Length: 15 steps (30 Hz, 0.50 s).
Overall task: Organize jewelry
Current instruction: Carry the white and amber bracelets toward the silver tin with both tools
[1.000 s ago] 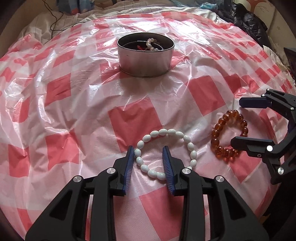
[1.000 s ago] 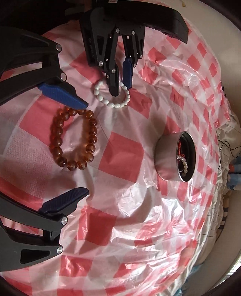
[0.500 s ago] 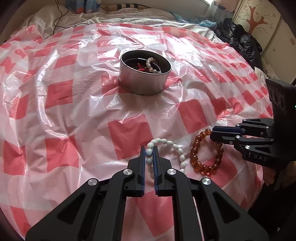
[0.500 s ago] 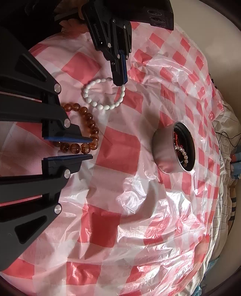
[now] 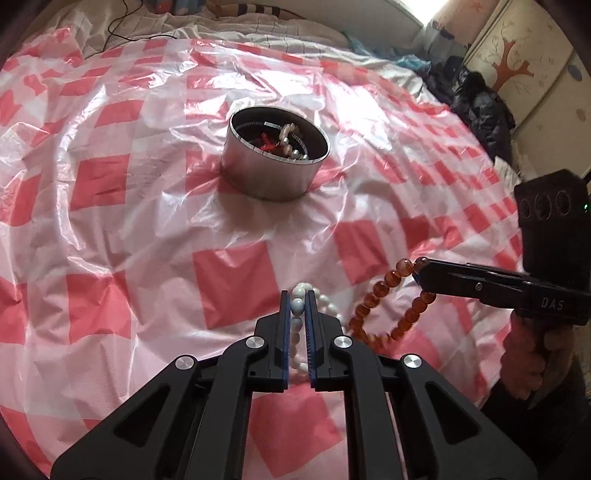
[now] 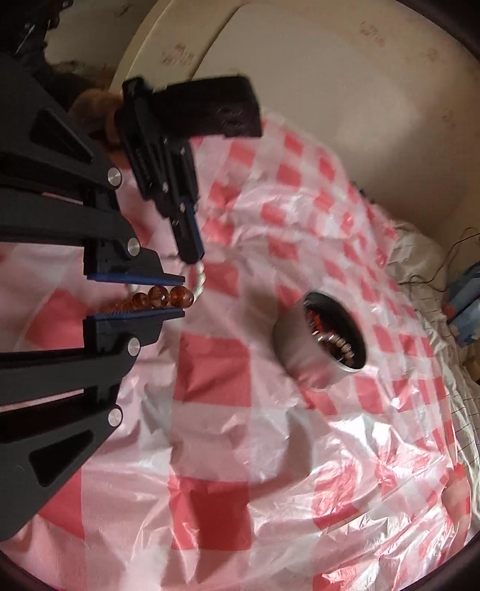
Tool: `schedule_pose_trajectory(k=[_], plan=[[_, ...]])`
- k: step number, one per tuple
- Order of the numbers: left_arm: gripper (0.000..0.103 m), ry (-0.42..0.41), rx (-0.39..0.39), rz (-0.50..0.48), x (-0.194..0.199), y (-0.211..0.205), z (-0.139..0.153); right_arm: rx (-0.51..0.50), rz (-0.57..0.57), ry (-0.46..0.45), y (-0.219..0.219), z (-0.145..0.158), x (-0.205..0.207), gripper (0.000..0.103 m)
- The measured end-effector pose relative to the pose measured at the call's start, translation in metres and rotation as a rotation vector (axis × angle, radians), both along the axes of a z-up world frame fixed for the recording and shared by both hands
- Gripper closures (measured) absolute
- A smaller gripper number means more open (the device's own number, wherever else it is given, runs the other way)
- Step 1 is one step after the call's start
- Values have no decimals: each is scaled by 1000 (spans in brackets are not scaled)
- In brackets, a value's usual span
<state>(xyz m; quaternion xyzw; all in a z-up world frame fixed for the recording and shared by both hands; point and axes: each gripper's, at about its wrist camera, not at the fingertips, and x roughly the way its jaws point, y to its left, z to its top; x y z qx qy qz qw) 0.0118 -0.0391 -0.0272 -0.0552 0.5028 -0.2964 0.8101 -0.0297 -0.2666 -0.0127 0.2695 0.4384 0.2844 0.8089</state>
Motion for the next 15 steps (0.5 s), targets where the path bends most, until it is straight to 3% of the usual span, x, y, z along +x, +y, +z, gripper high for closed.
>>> schedule_pose_trajectory(k=[3, 6, 15], plan=[[96, -14, -74, 11, 1, 1, 16, 154, -39, -39, -12, 13, -2, 90], [96, -37, -87, 12, 2, -5, 27, 257, -81, -42, -21, 17, 1, 90], [96, -48, -90, 33, 11, -16, 31, 308, -149, 23, -28, 7, 14, 90]])
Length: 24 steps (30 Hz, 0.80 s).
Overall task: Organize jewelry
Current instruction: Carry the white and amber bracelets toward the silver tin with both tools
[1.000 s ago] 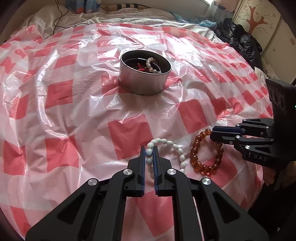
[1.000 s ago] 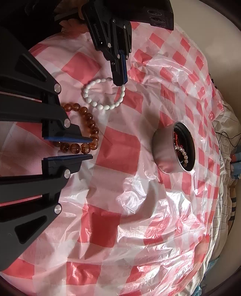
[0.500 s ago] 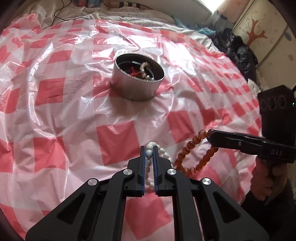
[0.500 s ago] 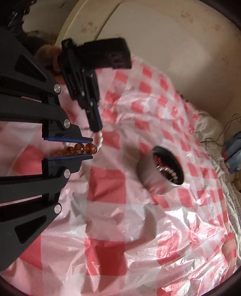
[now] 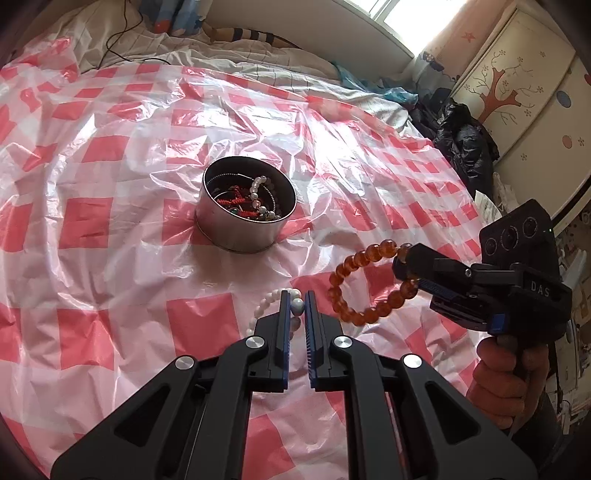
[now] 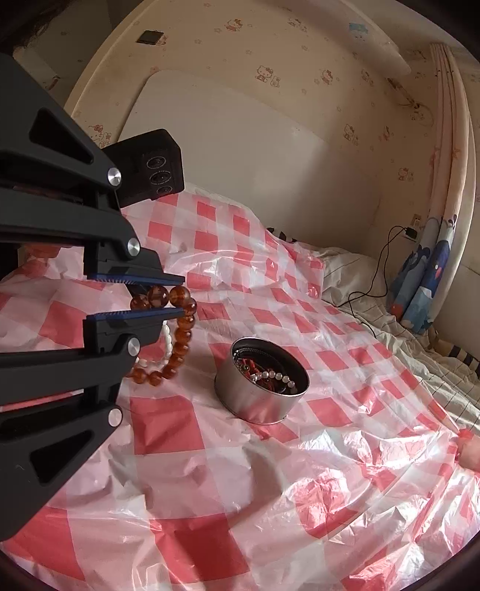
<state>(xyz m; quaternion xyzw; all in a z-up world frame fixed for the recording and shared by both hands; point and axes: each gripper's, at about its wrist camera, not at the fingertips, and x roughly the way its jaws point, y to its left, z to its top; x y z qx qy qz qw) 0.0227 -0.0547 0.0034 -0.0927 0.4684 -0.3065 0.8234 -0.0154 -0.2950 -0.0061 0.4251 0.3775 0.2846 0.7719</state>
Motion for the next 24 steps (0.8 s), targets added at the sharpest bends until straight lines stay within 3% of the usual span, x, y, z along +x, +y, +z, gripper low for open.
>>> schedule_pose_trajectory(k=[13, 24], plan=[[96, -25, -91, 58, 25, 1, 15, 112, -43, -21, 3, 6, 21, 90], [96, -56, -123, 77, 50, -10, 23, 146, -60, -28, 6, 6, 47, 90]])
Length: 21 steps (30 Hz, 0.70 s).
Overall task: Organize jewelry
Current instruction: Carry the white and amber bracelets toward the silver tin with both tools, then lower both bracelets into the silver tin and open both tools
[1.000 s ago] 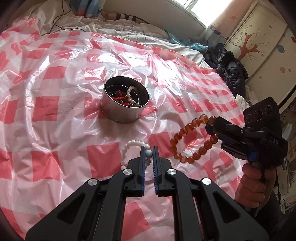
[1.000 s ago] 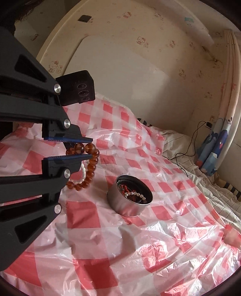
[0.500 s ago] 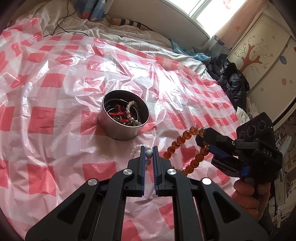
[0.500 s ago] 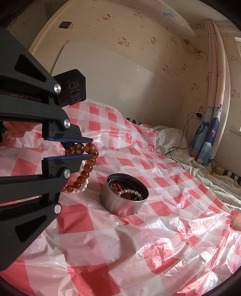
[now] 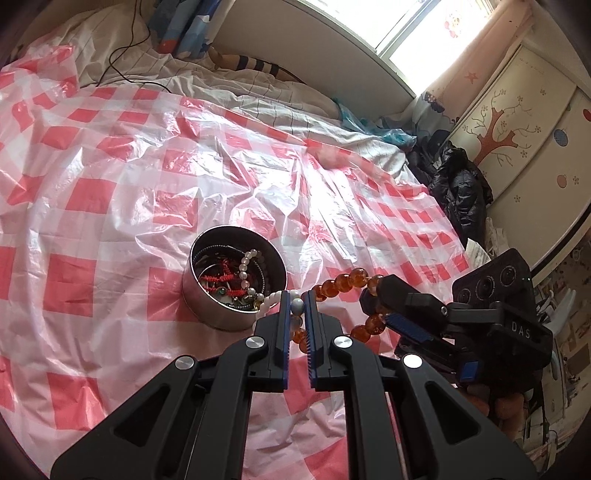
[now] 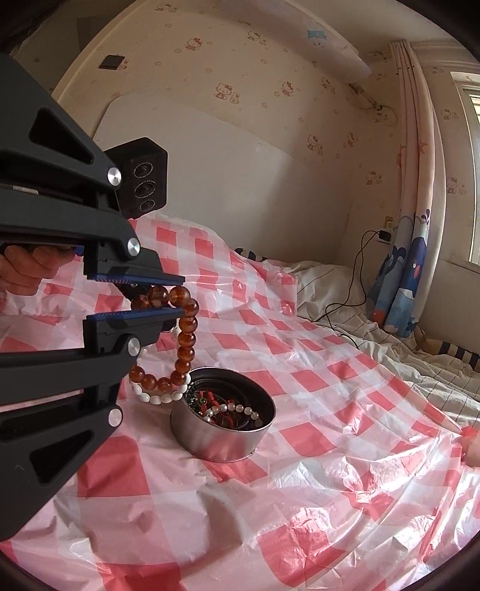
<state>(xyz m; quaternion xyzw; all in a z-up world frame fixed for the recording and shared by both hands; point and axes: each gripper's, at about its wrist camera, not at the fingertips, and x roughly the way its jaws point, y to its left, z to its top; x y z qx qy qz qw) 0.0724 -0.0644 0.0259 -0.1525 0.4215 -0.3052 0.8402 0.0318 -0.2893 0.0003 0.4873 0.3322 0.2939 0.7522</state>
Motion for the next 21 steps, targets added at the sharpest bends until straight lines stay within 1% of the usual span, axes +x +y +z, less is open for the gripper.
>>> schedule_pose_trajectory(k=[6, 9, 12, 13, 14, 16, 18, 20, 21], plan=[[96, -23, -38, 18, 16, -5, 4, 10, -24, -10, -5, 0, 15, 90], [96, -38, -58, 15, 25, -9, 5, -8, -38, -30, -6, 4, 22, 90], [96, -39, -53, 26, 33, -11, 2, -9, -46, -19, -7, 1, 28, 90], [96, -37, -43, 31, 35, -10, 0, -30, -46, -7, -7, 0, 30, 90], [96, -35, -34, 34, 36, -9, -2, -70, -46, 8, -6, 1, 31, 90], [96, -32, -32, 45, 37, -7, -3, -205, -57, 41, -2, 3, 29, 89], [96, -34, -38, 54, 38, -4, -3, -295, -69, 71, -1, 2, 28, 84], [96, -30, -22, 74, 40, -4, -7, -421, -55, 113, 4, -4, 31, 71], [96, -17, 20, 101, 43, -5, -13, -496, -36, 139, 9, -8, 33, 68]])
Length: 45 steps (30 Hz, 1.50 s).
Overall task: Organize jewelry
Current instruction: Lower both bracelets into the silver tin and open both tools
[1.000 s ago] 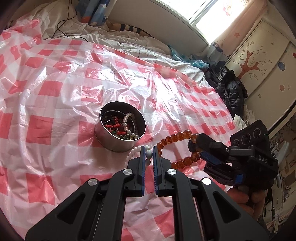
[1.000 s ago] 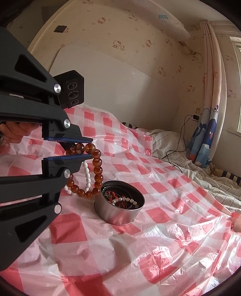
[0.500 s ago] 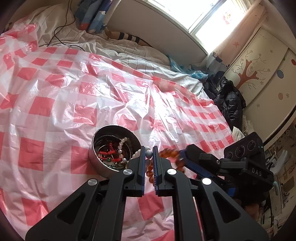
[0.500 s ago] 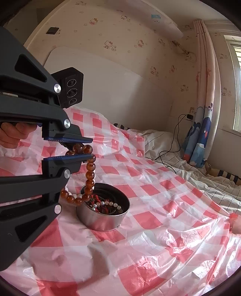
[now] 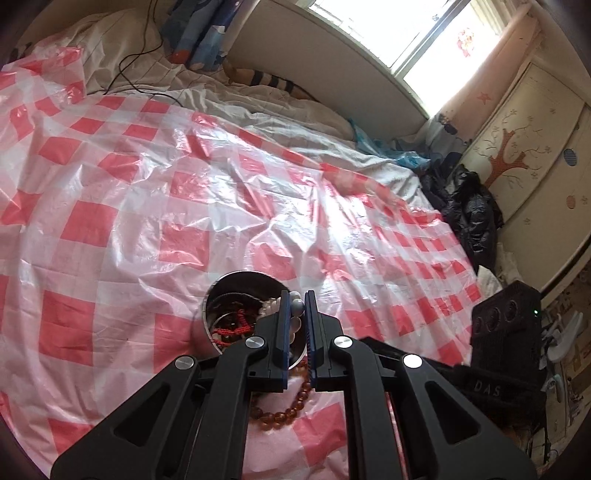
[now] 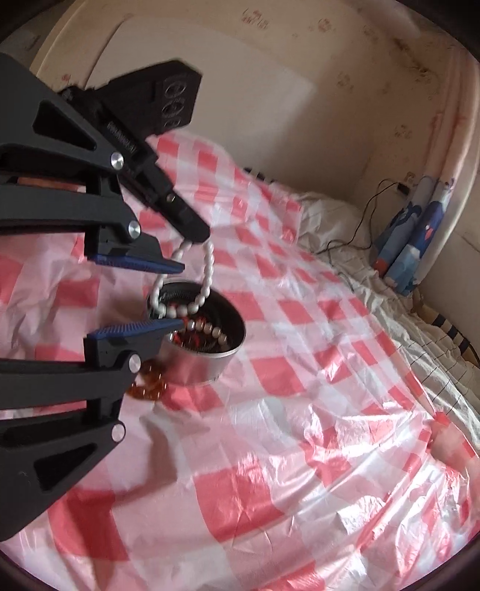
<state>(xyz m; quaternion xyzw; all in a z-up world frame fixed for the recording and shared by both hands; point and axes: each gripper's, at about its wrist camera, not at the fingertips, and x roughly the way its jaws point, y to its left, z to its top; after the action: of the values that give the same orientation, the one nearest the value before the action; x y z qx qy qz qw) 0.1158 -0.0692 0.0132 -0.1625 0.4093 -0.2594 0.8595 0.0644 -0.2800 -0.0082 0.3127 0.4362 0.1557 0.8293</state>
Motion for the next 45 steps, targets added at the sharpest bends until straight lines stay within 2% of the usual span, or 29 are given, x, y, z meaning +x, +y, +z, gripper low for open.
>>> schedule_pose_trajectory(k=[2, 3, 5, 7, 9, 10, 11, 12, 13, 17, 19, 23, 25, 28, 32, 33, 34, 36, 37, 38, 43, 45], plan=[[96, 45, 103, 33, 7, -3, -15, -118, 58, 30, 13, -9, 3, 59], [96, 63, 119, 53, 9, -1, -20, -198, 88, 33, 23, -11, 4, 56], [95, 67, 91, 62, 10, 6, -19, -388, 106, 15, 40, -17, 3, 47], [91, 34, 83, 73, 7, 10, -11, -562, 103, 2, 52, -27, 4, 42], [79, 22, 72, 80, 5, 13, -7, -658, 112, 8, 56, -39, 6, 42], [75, 26, 65, 84, 4, 14, -7, -639, 120, 4, 55, -44, 6, 51], [71, 32, 60, 89, 4, 15, -8, -618, 126, 3, 54, -46, 6, 66], [69, 39, 54, 90, 5, 16, -9, -612, 126, 3, 52, -46, 7, 74], [68, 46, 45, 88, 5, 17, -9, -605, 119, 2, 50, -45, 9, 90], [59, 48, 32, 99, 3, 21, -8, -349, 79, 11, 27, -37, 11, 91], [58, 50, 23, 103, 3, 23, -7, -172, 56, 3, 10, -30, 10, 91], [52, 63, -17, 120, 2, 32, -6, 50, 40, -93, -8, -8, -1, 91], [51, 79, -44, 132, 3, 37, -7, 123, 40, -141, -10, 2, -3, 91], [49, 100, -75, 148, 5, 44, -9, 173, 52, -200, -5, 18, -3, 91], [47, 100, -84, 164, 4, 49, -8, 258, 54, -220, 5, 26, 15, 91], [46, 99, -86, 164, 4, 50, -7, 273, 50, -223, 8, 26, 19, 91], [46, 96, -85, 165, 4, 50, -7, 242, 29, -221, 10, 25, 22, 91], [45, 92, -81, 165, 3, 50, -6, 100, -24, -189, 13, 20, 28, 89], [44, 92, -79, 165, 3, 50, -5, 50, -45, -157, 12, 13, 28, 76], [43, 92, -78, 165, 3, 50, -5, 31, -77, -130, 8, 9, 27, 63], [40, 93, -69, 172, 1, 49, -6, 29, -122, -106, -9, 4, 19, 55], [38, 94, -59, 176, 1, 49, -7, 1, -115, -114, -7, 5, 14, 55]])
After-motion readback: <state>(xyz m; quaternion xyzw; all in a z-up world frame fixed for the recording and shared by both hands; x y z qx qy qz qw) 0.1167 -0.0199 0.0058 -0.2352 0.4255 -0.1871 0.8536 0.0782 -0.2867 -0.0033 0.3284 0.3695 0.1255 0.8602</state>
